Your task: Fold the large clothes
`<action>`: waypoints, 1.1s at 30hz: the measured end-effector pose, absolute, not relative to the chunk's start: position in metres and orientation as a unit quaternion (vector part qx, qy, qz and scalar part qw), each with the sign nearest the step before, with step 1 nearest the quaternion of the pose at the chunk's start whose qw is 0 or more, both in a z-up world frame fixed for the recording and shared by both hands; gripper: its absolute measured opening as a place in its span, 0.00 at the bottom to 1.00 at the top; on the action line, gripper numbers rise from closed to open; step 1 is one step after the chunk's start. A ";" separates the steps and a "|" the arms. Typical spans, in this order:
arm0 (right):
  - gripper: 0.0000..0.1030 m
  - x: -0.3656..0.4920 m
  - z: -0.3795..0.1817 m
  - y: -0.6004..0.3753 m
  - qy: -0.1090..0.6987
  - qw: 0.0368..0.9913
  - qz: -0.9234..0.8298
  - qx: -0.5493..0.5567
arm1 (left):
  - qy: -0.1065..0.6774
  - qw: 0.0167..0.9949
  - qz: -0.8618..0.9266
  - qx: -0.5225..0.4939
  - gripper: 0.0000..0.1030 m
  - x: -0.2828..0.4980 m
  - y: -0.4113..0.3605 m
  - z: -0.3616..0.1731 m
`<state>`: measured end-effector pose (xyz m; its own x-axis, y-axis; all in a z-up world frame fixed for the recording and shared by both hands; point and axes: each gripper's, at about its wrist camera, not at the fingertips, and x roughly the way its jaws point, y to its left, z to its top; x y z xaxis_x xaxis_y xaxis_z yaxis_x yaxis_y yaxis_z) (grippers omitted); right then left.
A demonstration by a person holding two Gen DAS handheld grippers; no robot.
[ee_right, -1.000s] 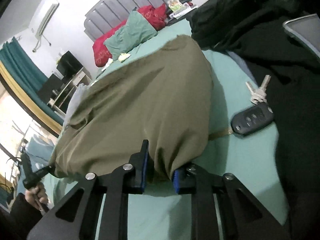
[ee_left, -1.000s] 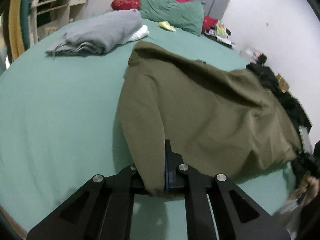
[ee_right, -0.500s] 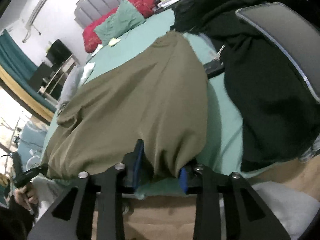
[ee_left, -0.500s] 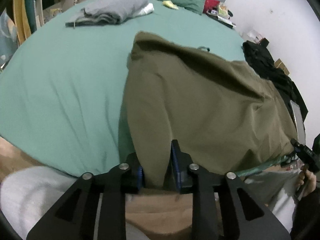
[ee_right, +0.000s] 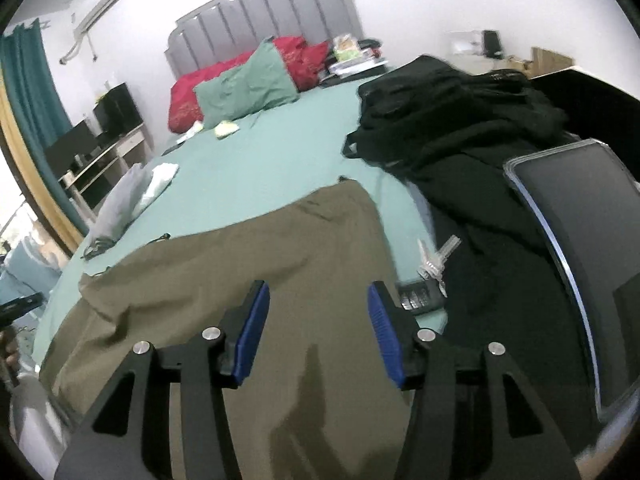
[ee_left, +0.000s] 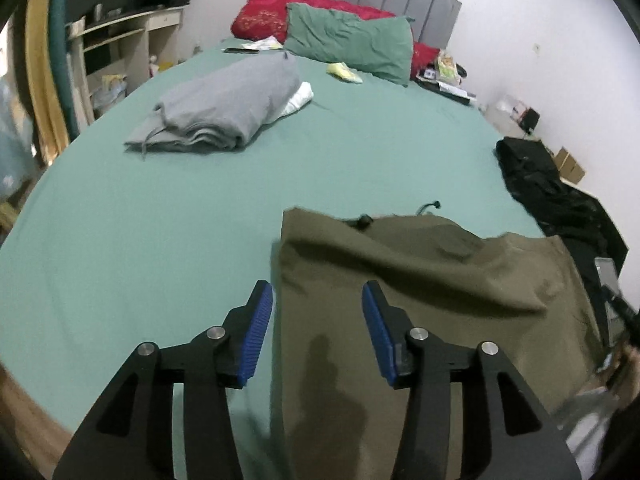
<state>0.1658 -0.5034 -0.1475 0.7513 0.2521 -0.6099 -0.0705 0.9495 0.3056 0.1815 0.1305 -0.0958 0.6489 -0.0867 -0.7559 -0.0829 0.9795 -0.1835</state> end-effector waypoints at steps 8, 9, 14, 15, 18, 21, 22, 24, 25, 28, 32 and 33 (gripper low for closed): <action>0.52 0.273 -0.165 -0.506 0.392 0.911 0.105 0.066 | 0.411 0.909 -0.014 -0.066 0.68 0.261 0.128 -0.134; 0.53 0.284 -0.169 -0.510 0.400 0.908 0.103 0.069 | 0.427 0.901 -0.025 -0.075 0.68 0.271 0.130 -0.145; 0.53 0.324 -0.212 -0.533 0.457 0.858 0.126 0.197 | 0.506 0.847 -0.055 -0.151 0.68 0.299 0.148 -0.195; 0.53 0.327 -0.220 -0.532 0.464 0.849 0.136 0.214 | 0.516 0.837 -0.062 -0.169 0.68 0.301 0.150 -0.202; 0.28 0.334 -0.225 -0.511 0.470 0.853 0.152 0.166 | 0.511 0.840 -0.077 -0.166 0.39 0.303 0.145 -0.206; 0.11 0.334 -0.209 -0.495 0.445 0.876 0.139 0.127 | 0.454 0.878 -0.080 -0.127 0.08 0.296 0.133 -0.185; 0.07 0.331 -0.202 -0.493 0.429 0.885 0.133 0.121 | 0.413 0.899 -0.074 -0.124 0.08 0.290 0.131 -0.166; 0.05 0.322 -0.179 -0.488 0.381 0.911 0.122 0.102 | 0.367 0.914 -0.079 -0.153 0.08 0.281 0.134 -0.144; 0.05 0.317 -0.168 -0.487 0.361 0.920 0.117 0.093 | 0.339 0.921 -0.084 -0.171 0.08 0.277 0.136 -0.133; 0.04 0.304 -0.142 -0.491 0.310 0.942 0.100 0.086 | 0.316 0.924 -0.089 -0.194 0.08 0.280 0.135 -0.123; 0.05 0.314 -0.149 -0.500 0.320 0.938 0.084 0.106 | 0.354 0.910 -0.050 -0.208 0.41 0.309 0.132 -0.140; 0.05 0.321 -0.157 -0.499 0.335 0.932 0.076 0.112 | 0.367 0.907 -0.028 -0.206 0.47 0.316 0.134 -0.146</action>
<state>0.3208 -0.4989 -0.1565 0.7640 0.2176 -0.6075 -0.0668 0.9631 0.2609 0.3160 0.1335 -0.1461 0.7295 -0.2013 -0.6537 -0.1003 0.9139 -0.3934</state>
